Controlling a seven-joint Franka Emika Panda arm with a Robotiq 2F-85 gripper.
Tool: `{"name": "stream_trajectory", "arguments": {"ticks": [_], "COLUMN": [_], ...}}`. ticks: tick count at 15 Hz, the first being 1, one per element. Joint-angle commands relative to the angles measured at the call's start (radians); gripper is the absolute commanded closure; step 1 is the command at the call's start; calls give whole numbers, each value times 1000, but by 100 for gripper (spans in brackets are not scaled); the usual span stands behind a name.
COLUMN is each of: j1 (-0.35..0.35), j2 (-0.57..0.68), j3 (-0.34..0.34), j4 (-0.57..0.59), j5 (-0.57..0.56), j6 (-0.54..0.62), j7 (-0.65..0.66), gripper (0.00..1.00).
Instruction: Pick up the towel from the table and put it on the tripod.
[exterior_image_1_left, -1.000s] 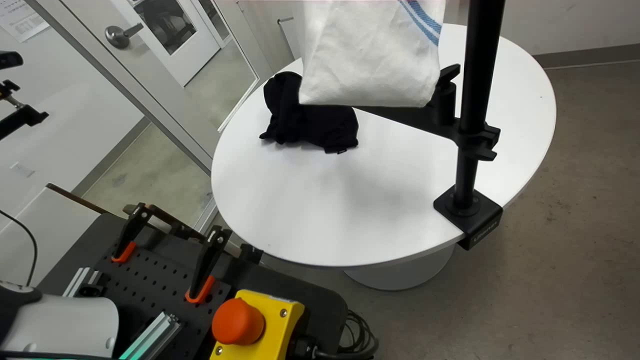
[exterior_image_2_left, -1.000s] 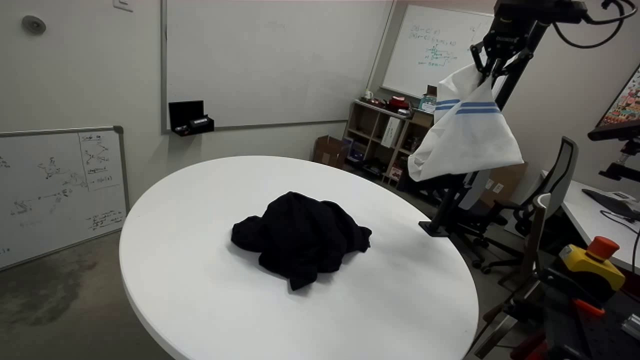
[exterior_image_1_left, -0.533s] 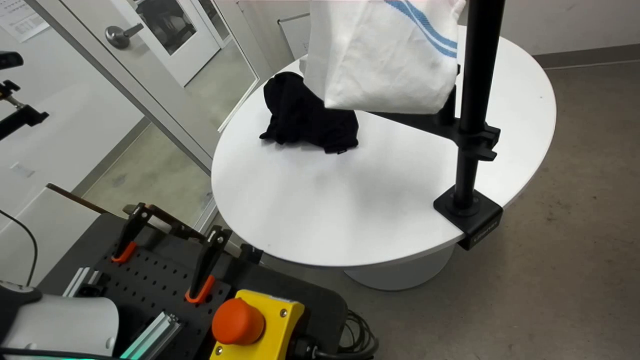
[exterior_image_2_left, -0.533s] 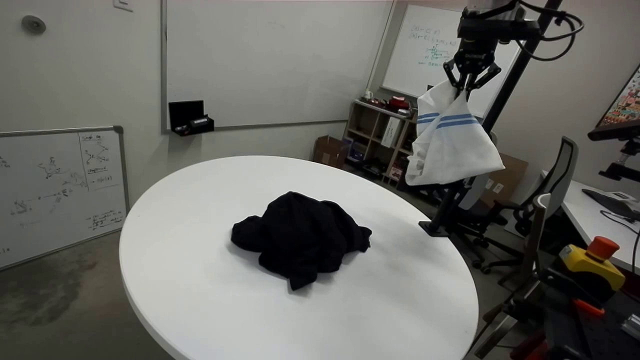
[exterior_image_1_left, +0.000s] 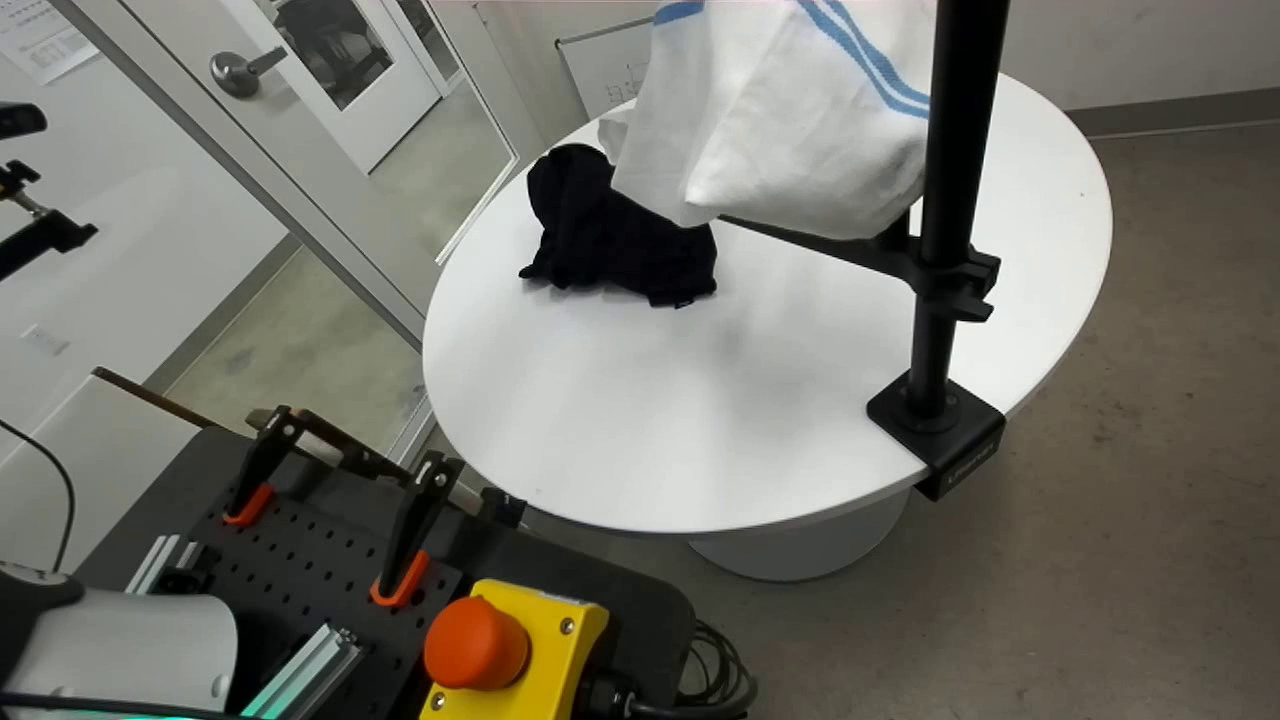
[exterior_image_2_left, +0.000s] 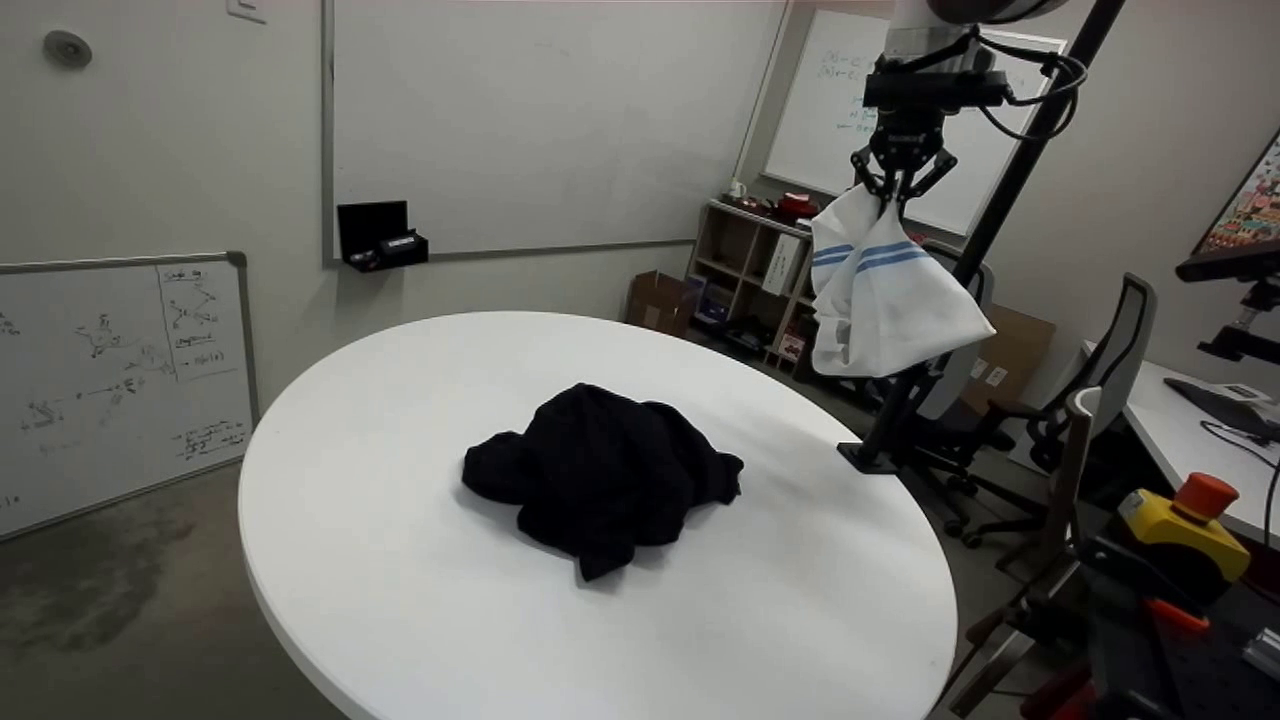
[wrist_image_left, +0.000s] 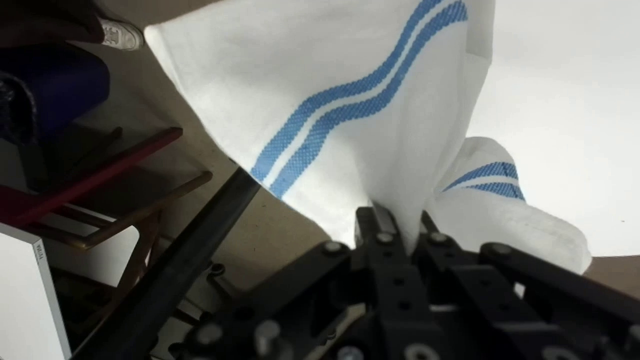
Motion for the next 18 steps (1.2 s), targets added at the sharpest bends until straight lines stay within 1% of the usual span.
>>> {"name": "stream_trajectory", "arguments": {"ticks": [1, 2, 3, 4, 8, 12, 13, 16, 18], "j1": [30, 32, 35, 37, 47, 52, 52, 56, 57], "j2": [75, 84, 94, 103, 132, 136, 136, 126, 106], "j3": [-32, -32, -32, -33, -35, -40, -41, -41, -23], "j4": [136, 151, 168, 183, 222, 225, 227, 217, 183], "j5": [48, 59, 65, 71, 83, 83, 82, 82, 112], "j6": [-88, -99, -112, -122, -150, -157, -158, -159, -149], "j7": [-3, -3, -4, -4, -5, -3, -4, -8, -32], "gripper": [99, 70, 68, 62, 33, 4, 0, 0, 0]}}
